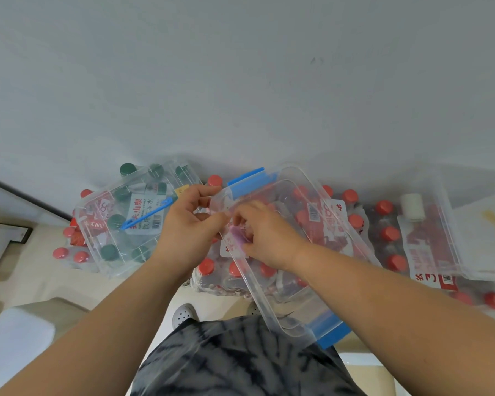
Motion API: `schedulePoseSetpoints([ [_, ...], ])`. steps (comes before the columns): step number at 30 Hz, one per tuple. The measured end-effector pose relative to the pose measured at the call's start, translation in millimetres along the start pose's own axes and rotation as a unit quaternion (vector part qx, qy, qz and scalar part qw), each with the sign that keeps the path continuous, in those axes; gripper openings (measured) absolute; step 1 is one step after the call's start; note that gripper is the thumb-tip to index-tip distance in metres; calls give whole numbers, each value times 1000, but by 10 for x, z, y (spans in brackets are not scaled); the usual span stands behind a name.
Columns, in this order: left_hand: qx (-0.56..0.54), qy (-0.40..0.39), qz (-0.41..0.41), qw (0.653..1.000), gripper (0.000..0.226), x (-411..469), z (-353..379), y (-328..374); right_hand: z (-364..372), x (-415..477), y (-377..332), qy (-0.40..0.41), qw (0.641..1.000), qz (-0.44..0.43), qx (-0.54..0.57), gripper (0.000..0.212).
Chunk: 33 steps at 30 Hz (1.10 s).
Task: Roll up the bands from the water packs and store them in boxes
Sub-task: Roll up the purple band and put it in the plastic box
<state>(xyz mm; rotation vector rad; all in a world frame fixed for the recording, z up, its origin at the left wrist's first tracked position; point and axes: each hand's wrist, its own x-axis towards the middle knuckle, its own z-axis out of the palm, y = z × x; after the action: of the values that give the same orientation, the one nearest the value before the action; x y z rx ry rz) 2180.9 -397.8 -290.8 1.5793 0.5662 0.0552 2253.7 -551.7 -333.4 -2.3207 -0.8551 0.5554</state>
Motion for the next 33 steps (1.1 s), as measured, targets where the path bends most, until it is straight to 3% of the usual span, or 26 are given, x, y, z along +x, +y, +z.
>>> schedulePoseSetpoints([
  [4, 1, 2, 2, 1000, 39, -3, -3, -14, -8, 6, 28, 3, 992, 107, 67, 15],
  [12, 1, 7, 8, 1000, 39, -11, 3, -32, 19, 62, -20, 15, 977, 204, 56, 16],
  [28, 29, 7, 4, 1000, 35, -9, 1, -60, -2, 154, -1, 2, 974, 214, 80, 23],
  [33, 20, 3, 8, 1000, 36, -3, -10, -68, 44, 157, -17, -22, 980, 190, 58, 11],
])
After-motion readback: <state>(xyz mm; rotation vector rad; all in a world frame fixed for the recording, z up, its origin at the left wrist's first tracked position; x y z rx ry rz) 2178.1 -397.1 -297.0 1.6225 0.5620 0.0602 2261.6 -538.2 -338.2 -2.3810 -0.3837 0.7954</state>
